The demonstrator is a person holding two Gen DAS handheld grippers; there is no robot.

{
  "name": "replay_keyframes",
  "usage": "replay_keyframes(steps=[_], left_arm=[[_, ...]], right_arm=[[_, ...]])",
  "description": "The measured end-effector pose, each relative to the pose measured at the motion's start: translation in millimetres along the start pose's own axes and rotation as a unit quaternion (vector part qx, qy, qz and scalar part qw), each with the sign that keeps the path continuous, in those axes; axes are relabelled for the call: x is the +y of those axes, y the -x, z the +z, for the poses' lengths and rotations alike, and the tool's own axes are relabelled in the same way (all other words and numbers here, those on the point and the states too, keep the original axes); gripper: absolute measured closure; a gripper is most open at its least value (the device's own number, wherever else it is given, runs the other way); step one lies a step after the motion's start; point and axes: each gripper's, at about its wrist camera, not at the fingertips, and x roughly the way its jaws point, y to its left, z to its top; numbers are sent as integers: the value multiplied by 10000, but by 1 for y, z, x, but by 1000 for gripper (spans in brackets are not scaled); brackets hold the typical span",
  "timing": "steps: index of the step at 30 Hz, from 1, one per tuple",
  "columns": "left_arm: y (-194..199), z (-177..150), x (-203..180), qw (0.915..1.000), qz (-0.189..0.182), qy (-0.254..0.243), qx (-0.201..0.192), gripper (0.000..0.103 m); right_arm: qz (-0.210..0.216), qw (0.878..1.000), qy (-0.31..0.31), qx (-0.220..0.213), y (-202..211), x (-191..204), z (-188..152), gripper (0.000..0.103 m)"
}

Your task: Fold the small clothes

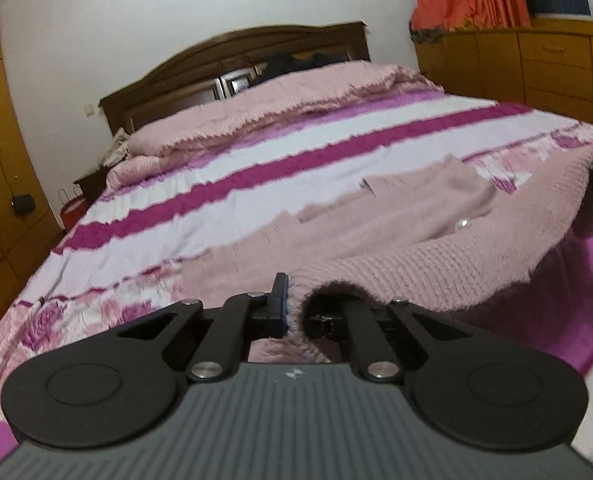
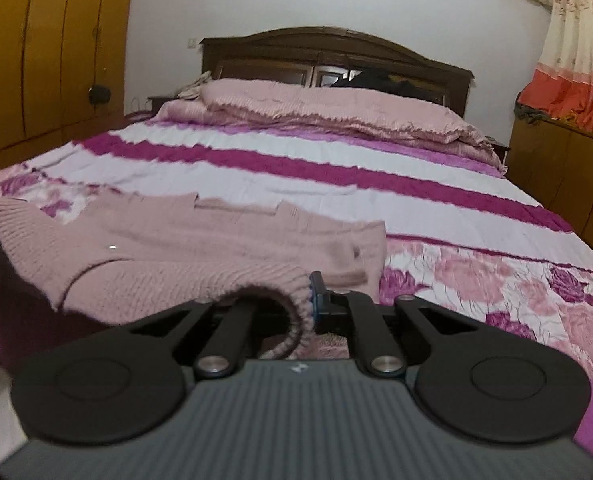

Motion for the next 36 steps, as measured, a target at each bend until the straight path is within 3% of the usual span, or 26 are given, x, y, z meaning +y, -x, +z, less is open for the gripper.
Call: replay_keyframes(steps=[12, 18, 28, 36], left_arm=[[-58, 57, 17, 9982, 314, 25, -505, 96], [-108, 82, 30, 9980, 397, 108, -485, 96], [-237, 61, 35, 9976, 504, 207, 425, 96], [-295, 28, 45, 9923, 325, 555, 1054, 96]], right_arm=[[-337, 9984, 0, -448, -56, -3, 47, 95], [-438, 9980, 235, -401, -104, -1, 65, 95], [-717, 9944, 723, 290, -210, 15, 36, 95], [-541, 9929, 781, 720, -246, 17, 11, 93]])
